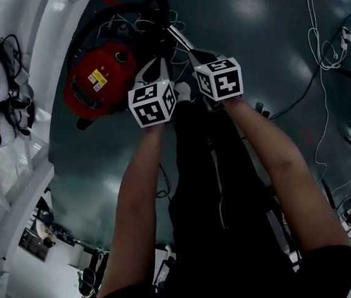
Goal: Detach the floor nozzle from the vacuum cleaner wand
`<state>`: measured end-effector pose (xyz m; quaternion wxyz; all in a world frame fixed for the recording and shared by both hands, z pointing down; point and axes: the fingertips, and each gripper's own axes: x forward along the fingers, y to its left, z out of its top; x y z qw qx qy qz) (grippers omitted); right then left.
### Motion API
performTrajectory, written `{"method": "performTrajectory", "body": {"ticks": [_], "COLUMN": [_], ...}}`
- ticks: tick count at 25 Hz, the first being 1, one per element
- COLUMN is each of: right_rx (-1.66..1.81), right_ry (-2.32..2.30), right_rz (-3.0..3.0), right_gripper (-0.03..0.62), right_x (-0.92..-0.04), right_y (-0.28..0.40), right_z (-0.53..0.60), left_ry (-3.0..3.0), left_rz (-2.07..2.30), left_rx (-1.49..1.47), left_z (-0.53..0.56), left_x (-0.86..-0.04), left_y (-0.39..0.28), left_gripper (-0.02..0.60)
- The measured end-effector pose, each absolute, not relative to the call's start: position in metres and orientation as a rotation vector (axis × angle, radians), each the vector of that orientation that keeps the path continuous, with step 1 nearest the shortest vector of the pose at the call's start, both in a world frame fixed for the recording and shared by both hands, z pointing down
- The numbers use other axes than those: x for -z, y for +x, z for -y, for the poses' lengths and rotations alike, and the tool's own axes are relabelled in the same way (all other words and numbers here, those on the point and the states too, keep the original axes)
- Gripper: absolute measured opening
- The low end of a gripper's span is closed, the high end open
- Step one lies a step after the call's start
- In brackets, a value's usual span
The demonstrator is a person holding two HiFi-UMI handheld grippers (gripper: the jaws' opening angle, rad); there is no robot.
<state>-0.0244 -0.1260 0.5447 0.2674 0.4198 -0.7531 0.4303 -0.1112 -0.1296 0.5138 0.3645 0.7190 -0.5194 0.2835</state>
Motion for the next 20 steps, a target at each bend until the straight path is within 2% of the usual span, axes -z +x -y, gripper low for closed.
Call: {"method": "performTrajectory", "body": {"ticks": [20], "right_rx": [-1.028], "right_ry": [0.981], "right_rz": [2.040], "right_gripper": [0.000], "right_x": [-0.642], "right_y": [-0.057], "right_z": [0.189], "left_ry": [1.881], "left_rz": [1.306], "left_rx": [-0.726], "left_z": [0.187], "left_x": [-0.571], "left_y": [-0.121], "left_gripper": [0.008]}}
